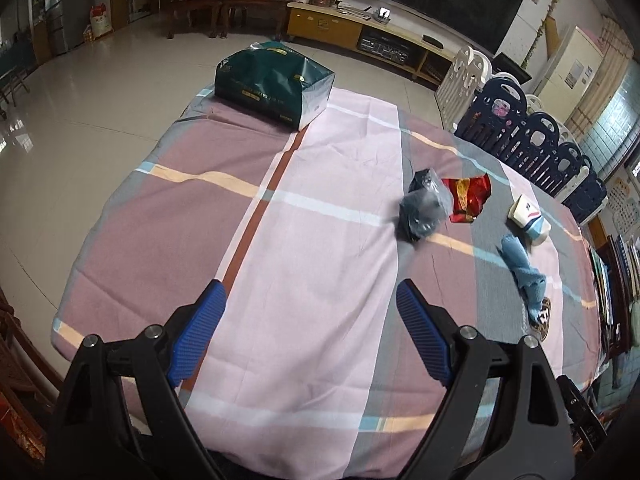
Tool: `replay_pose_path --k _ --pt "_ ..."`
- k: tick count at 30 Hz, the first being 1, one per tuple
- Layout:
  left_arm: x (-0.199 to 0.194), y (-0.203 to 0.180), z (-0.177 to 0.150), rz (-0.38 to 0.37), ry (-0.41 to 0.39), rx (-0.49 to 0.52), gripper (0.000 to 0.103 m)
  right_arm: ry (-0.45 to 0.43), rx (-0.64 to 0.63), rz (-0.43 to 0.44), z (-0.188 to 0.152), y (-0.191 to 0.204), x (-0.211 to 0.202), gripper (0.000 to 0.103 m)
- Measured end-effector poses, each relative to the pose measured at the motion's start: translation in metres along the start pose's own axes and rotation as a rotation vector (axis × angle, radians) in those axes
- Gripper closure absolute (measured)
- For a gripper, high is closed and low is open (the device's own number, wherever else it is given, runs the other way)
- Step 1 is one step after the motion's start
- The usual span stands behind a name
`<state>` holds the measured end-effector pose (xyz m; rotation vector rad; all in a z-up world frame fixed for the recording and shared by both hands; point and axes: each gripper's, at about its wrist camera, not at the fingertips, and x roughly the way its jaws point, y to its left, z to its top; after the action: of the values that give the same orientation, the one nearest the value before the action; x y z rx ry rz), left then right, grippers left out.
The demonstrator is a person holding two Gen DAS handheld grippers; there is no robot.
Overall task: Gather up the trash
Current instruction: 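Grasp the silver foil bag with the right gripper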
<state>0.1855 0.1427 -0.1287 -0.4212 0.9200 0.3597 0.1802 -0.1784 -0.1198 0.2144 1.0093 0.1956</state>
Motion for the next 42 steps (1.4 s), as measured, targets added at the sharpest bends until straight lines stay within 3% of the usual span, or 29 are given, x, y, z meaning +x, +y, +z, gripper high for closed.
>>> replay_pose_path --k 5,8,11,13,16,17,18,19,22,26,30,32,33,34,36,39,40,42 --pt "0.033 -0.018 0.023 -0.048 0.027 -0.041 0.016 -0.038 -0.001 -0.036 0.042 -0.006 0.037 0.036" --pt "0.055 -0.041 0.036 -0.123 0.041 -0.046 0.016 -0.06 0.0 -0.049 0.069 -0.012 0.059 0.036" --pt "0.082 -0.058 0.04 -0.169 0.083 -0.101 0.009 -0.085 -0.073 -0.06 0.09 -0.007 0.078 0.036" --pt "0.102 -0.066 0.039 -0.174 0.124 -0.15 0.009 -0.071 -0.126 -0.088 0.101 -0.003 0.095 0.03" --pt "0.122 -0.069 0.032 -0.169 0.172 -0.189 0.009 -0.006 -0.161 -0.096 0.105 -0.003 0.121 0.031" --pt "0.124 -0.069 0.03 -0.163 0.173 -0.192 0.009 0.014 -0.165 -0.089 0.104 -0.003 0.128 0.036" --pt "0.124 -0.067 0.03 -0.163 0.162 -0.192 0.009 0.022 -0.169 -0.088 0.101 -0.002 0.131 0.058" --pt "0.122 -0.066 0.03 -0.156 0.145 -0.19 0.009 0.015 -0.177 -0.104 0.099 0.0 0.131 0.071" --pt "0.109 -0.059 0.03 -0.13 0.082 -0.175 0.009 -0.004 -0.159 -0.006 0.094 0.009 0.122 0.078" --pt "0.093 -0.044 0.026 -0.055 0.061 -0.168 0.009 0.021 -0.211 0.121 0.094 0.048 0.118 0.079" --pt "0.071 -0.014 0.026 0.008 0.051 -0.184 0.009 0.257 -0.382 0.301 0.078 0.103 0.127 0.076" --pt "0.058 0.006 0.024 0.051 0.031 -0.222 0.009 0.261 -0.471 0.317 0.071 0.127 0.121 0.056" --pt "0.054 0.015 0.024 0.056 0.029 -0.239 0.009 0.223 -0.487 0.297 0.072 0.135 0.118 0.031" --pt "0.051 0.022 0.023 0.058 0.027 -0.25 0.009 0.159 -0.491 0.285 0.076 0.144 0.113 0.021" --pt "0.046 0.03 0.02 0.069 0.018 -0.258 0.009 0.058 -0.471 0.282 0.089 0.161 0.115 0.021" --pt "0.045 0.037 0.012 0.069 0.023 -0.238 0.009 0.069 -0.396 0.267 0.111 0.18 0.146 0.021" --pt "0.046 0.038 0.011 0.068 0.031 -0.23 0.009 0.103 -0.388 0.251 0.115 0.185 0.163 0.024" --pt "0.047 0.042 0.009 0.071 0.036 -0.226 0.009 0.152 -0.364 0.212 0.116 0.188 0.183 0.047"
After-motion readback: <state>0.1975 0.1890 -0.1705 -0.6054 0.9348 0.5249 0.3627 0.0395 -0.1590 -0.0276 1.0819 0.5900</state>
